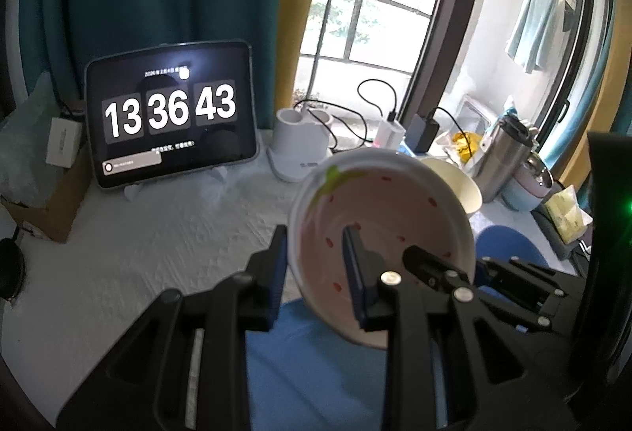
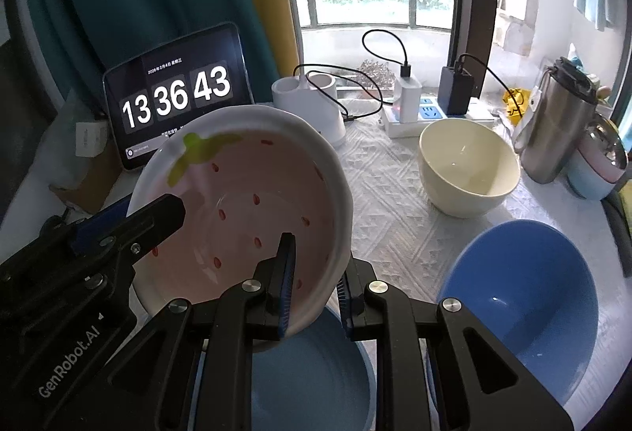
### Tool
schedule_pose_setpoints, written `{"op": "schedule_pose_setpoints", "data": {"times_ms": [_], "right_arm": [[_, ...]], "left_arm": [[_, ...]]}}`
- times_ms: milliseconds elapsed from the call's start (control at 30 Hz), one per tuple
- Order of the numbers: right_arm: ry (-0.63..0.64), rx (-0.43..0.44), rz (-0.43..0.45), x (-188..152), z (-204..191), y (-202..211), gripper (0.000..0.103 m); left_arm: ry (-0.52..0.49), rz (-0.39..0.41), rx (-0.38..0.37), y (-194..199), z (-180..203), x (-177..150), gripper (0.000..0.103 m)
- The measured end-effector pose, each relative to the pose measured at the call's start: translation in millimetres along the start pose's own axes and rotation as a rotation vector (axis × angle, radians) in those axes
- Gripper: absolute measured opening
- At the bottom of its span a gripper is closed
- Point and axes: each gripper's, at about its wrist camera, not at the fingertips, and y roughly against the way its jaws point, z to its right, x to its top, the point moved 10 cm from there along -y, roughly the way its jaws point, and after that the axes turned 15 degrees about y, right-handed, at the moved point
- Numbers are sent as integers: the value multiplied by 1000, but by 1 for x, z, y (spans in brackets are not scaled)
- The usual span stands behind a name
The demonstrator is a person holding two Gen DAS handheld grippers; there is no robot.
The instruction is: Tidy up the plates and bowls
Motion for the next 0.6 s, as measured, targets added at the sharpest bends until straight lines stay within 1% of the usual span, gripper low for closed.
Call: {"op": "schedule_pose_setpoints", "data": {"times_ms": [600], "right_arm": [[-35,-11,41,-10,21,36,21]], "left_arm": [[-34,19,-28,24,35,-10,28]]}}
